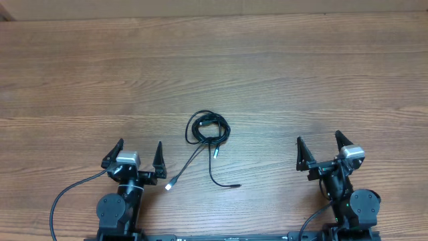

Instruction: Untangle cables

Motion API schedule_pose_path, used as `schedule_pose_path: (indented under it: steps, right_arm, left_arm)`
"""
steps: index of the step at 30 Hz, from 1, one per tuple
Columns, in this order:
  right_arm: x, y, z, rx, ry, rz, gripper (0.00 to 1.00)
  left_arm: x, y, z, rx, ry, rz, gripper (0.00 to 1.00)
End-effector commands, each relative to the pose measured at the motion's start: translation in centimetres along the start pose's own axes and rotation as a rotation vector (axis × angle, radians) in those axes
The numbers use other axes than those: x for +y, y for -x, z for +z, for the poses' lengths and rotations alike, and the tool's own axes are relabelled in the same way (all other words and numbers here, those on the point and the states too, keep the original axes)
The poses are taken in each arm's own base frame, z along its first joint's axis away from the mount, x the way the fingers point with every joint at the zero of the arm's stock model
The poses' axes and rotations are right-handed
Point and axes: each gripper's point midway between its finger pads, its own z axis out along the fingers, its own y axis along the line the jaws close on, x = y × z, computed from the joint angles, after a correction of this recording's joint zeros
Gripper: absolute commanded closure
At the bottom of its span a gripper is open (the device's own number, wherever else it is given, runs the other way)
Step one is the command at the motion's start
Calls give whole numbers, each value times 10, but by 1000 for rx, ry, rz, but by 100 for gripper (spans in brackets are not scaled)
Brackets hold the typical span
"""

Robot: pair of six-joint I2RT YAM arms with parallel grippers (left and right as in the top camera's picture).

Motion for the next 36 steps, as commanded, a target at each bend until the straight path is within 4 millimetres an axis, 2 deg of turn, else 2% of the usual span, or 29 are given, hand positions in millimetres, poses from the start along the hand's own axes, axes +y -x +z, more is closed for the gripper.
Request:
schedule_pose_path:
  steps: [1,24,26,29,32,36]
  right_arm:
    - [-2,-1,0,-8,-13,3,0]
    - [-2,-1,0,-8,-13,3,0]
    - [-2,-1,0,-8,-13,3,0]
    - [-2,-1,0,-8,-13,3,0]
    - [-2,-1,0,-8,-13,3,0]
    - [-2,-1,0,-8,-13,3,0]
  left_arm:
    - [4,-1,0,-6,21,26,1]
    - [7,0,0,-8,36,25,1]
    - [4,6,0,-32,23,22,0]
    - [-13,20,-3,-73,-73,20,1]
    - [-14,35,-7,-82,-78,-40,0]
    - [-16,55,-15,-99,-78,-33,1]
